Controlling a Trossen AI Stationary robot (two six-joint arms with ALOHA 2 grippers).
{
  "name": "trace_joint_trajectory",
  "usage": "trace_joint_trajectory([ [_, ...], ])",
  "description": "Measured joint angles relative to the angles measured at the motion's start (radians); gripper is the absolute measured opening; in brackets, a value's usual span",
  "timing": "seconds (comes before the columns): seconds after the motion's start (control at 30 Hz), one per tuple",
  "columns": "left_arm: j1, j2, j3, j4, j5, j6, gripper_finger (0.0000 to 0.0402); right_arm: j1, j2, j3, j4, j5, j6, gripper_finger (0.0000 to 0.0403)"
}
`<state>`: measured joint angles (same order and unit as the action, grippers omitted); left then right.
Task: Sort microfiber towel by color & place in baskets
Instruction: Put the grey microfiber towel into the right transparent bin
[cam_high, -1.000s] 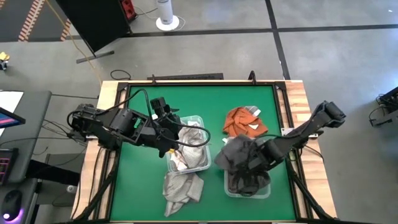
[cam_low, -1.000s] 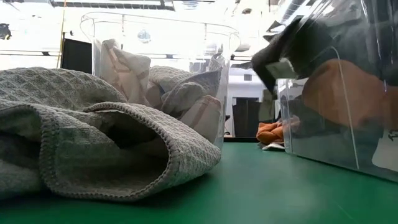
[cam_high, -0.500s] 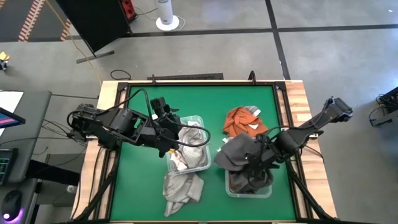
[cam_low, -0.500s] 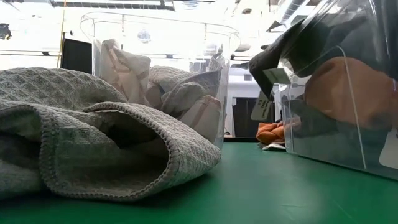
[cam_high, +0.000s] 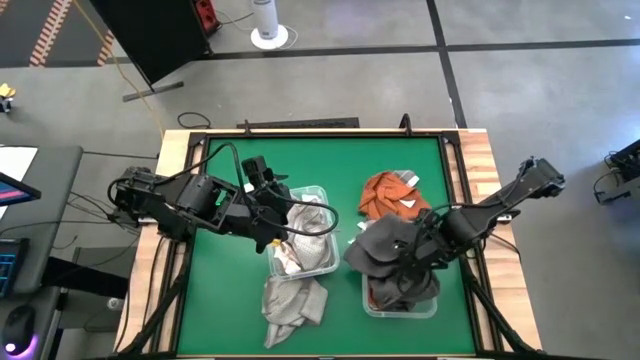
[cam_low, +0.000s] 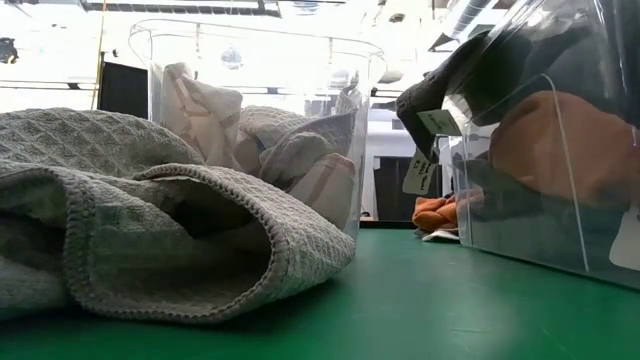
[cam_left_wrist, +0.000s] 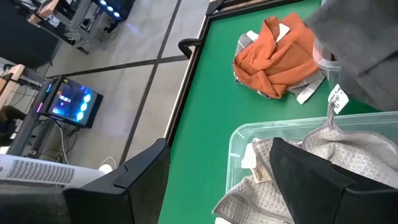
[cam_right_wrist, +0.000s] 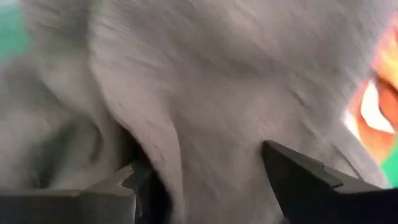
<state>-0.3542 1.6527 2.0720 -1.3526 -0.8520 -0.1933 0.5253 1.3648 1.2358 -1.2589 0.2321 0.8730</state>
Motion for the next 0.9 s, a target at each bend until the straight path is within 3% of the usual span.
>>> trace_joint_trajectory([
  [0.2, 0.000, 0.002, -0.014, 0.016, 0.016, -0.004, 0.0265, -0.007, 0.086, 0.000, 0.169, 0.055, -0.131, 0.0272],
  [0.4, -0.003, 0.003, -0.068, 0.009, 0.018, -0.021, 0.0265, -0.039, 0.170, -0.061, 0.241, 0.064, -0.151, 0.0272],
  [0.7, -0.007, 0.002, -0.145, 0.048, 0.018, -0.024, 0.0265, -0.076, 0.210, -0.239, 0.557, -0.022, -0.221, 0.0272],
  [0.9, -0.007, 0.002, -0.153, 0.074, 0.018, -0.017, 0.0265, -0.076, 0.209, -0.277, 0.588, -0.021, -0.221, 0.0272],
])
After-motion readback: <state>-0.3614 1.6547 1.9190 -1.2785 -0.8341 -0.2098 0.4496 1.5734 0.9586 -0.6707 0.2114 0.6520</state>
